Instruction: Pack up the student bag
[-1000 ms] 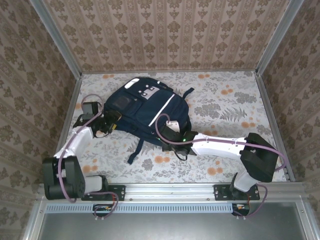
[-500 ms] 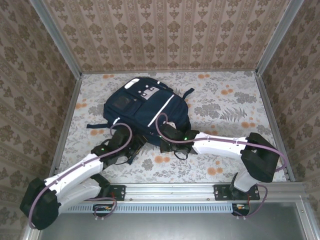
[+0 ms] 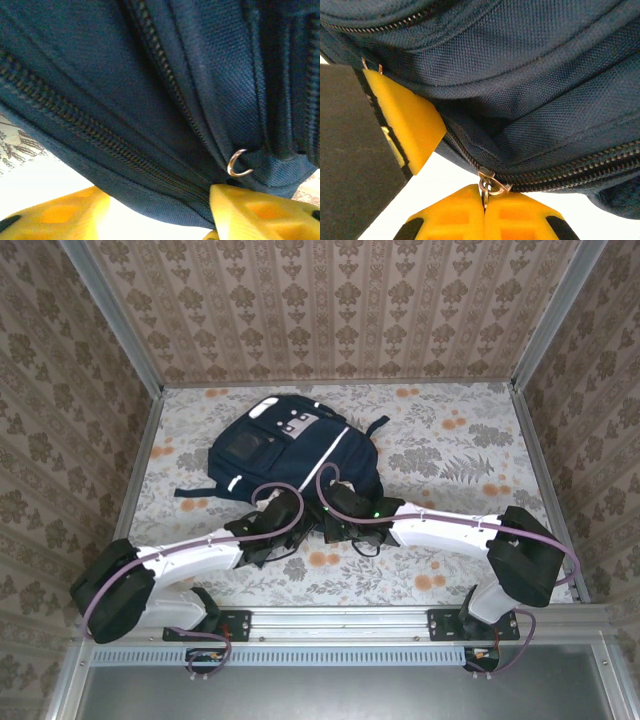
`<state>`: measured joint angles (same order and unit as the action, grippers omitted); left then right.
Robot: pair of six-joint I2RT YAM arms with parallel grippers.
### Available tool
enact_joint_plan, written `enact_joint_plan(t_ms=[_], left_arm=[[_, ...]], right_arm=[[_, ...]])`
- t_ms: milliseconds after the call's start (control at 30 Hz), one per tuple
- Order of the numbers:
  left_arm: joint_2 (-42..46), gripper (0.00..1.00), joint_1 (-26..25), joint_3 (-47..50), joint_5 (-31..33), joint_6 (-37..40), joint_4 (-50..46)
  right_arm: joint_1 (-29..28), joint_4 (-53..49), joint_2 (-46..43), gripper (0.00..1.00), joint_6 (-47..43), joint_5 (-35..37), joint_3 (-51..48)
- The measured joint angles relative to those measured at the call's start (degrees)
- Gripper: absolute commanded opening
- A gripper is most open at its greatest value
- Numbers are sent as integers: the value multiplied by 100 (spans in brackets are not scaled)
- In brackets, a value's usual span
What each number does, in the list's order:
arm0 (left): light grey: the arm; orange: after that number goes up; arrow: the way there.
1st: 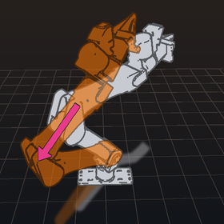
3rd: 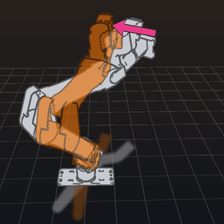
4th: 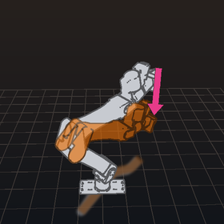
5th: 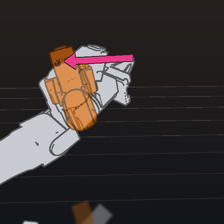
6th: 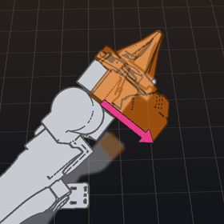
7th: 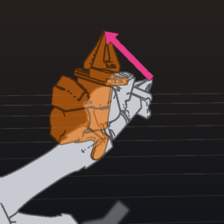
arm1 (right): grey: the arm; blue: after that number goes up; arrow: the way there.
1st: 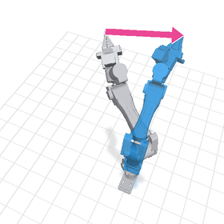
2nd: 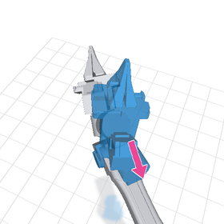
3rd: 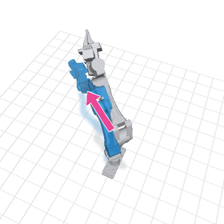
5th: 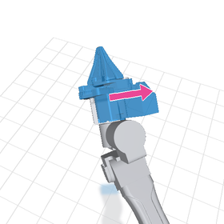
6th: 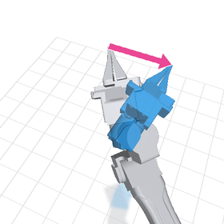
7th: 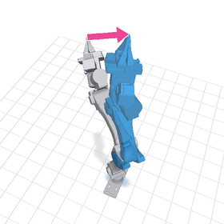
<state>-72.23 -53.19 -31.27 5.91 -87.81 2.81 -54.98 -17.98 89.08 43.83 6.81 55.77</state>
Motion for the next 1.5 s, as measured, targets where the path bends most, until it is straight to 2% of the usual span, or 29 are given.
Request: enact_joint_plan(t_ms=[100, 200, 233, 367, 400, 433, 600, 767, 967, 1133, 1267, 1367, 1500], left_arm=[[-11, 69, -9, 0, 44, -9, 50], [-59, 68, -9, 7, 59, 0, 223], [-85, 64, -9, 7, 59, 2, 291], [-199, 22, 22, 11, 44, 44, 468], [-236, 9, 48, 15, 35, 17, 511], [-264, 0, 83, 26, 31, -2, 551], [-7, 0, 197, 39, -68, -28, 256], [1113, 0, 597, 136, -98, -4, -765], [2538, 0, 1464, 505, -256, 177, -1937], [3300, 0, 2494, 710, -977, 564, -2601], [3130, 0, 3436, 697, -1853, 1128, -2761], [2507, 0, 4109, 505, -2520, 1729, -2861], [1569, 0, 4791, -105, -2881, 2653, -3126]], right_arm=[[0, 2, 0, 0, 0, 0, -2], [11, 2, -2, 0, 2, 7, -2], [13, 2, 0, 0, 2, 15, -2], [24, 2, 0, 0, 4, 24, -2], [26, 2, 0, 0, 4, 26, -2], [26, 4, 0, 0, 4, 26, -2], [26, -48, 0, 0, -26, 66, 9], [55, -44, -168, 0, -184, 87, 26], [420, -380, -396, 0, -385, 267, -57], [706, -492, -330, 0, -654, 304, -92], [813, -435, -229, 0, -896, 240, -90], [800, -356, -247, 0, -1014, 72, -90], [579, -286, -391, 0, -1067, -15, -85]])
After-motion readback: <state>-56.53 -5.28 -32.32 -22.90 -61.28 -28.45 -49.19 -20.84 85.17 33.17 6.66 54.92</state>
